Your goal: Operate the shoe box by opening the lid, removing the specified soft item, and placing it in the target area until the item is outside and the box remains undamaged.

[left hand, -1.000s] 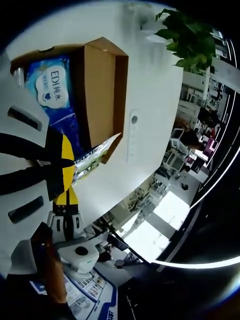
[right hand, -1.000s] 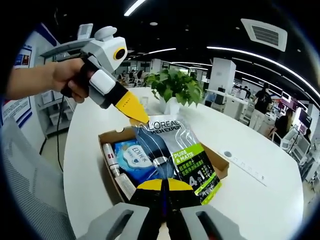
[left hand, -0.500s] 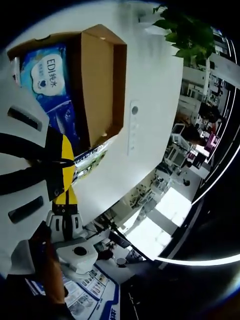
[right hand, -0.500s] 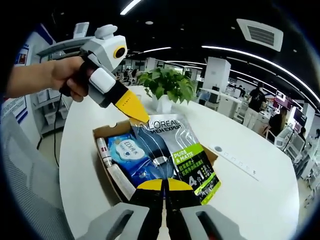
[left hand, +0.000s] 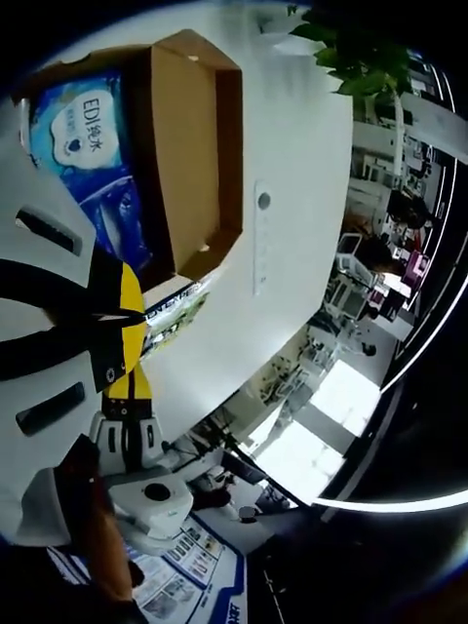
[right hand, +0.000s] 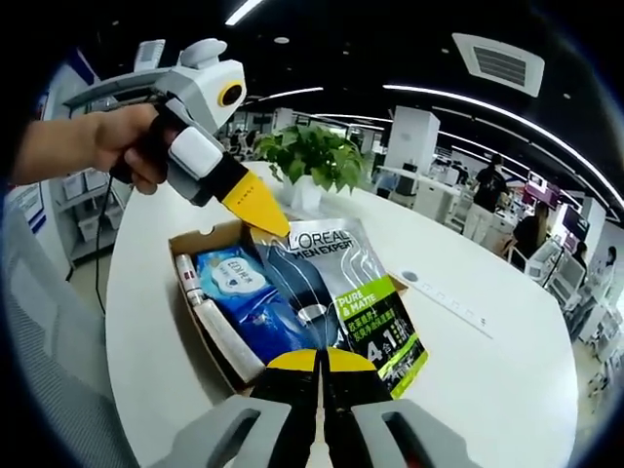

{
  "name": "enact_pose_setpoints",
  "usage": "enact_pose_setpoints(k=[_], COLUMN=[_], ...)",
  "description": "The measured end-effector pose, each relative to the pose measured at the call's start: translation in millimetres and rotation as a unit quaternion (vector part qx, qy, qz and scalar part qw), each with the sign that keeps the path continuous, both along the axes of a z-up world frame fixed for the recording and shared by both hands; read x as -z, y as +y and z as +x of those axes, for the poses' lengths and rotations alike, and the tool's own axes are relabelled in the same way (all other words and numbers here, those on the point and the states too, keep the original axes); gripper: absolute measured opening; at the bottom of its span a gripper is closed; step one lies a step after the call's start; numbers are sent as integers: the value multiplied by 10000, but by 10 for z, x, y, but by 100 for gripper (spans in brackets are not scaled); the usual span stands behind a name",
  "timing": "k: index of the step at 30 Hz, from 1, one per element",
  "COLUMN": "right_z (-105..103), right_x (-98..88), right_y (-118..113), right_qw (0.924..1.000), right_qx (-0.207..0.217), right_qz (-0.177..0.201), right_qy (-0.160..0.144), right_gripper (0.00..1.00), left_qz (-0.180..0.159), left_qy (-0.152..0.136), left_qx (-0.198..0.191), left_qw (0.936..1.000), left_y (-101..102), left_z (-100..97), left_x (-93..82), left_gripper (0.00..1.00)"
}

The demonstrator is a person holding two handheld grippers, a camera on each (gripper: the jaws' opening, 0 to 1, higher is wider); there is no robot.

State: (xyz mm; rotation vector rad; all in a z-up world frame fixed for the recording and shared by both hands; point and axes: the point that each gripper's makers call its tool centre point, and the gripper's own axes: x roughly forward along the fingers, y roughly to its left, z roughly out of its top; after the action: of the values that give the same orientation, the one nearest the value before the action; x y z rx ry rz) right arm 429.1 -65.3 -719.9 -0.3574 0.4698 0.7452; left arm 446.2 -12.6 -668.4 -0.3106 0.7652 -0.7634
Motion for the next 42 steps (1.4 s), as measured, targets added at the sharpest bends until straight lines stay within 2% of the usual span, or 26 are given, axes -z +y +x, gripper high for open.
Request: enact_pose_setpoints(k=[19,42], right_z=[-7,12], right_x=[303,645], right_y=[-280,-516], right_qw=[9995,9975], right_qx=[237,602], right_qz=[-158,-122], right_qy=[100,340], right_gripper=[0,0], left_qz=[278,565], left_qy=[9,64], left_qx=[177,268], left_qw=[9995,9980], left_y=[-288,-501], left_z=[-21,-18], left_x=[261,588], left_gripper=[0,0])
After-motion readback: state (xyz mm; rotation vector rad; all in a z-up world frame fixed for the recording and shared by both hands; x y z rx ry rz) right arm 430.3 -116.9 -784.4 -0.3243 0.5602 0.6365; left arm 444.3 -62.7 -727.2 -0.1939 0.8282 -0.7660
